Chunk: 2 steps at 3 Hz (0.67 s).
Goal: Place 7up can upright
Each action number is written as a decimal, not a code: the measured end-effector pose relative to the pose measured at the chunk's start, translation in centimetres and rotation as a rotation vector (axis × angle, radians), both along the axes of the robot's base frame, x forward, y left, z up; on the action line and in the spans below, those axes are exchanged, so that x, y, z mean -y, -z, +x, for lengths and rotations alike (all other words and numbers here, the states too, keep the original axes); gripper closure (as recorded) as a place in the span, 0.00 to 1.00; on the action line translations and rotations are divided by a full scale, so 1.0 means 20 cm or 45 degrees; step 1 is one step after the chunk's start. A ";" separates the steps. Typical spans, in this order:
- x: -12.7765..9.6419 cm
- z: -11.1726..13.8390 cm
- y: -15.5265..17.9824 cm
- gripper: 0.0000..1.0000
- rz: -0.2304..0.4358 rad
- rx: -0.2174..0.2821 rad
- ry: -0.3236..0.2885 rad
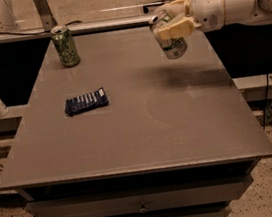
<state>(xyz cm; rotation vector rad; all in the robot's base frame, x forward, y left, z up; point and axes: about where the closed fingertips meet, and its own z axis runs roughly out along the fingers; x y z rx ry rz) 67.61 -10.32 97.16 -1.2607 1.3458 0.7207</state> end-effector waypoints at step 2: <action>0.21 -0.09 0.14 1.00 0.200 -0.021 -0.032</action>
Offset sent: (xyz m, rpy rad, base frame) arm -0.0240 -0.0652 -0.0383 0.2239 0.0113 0.0154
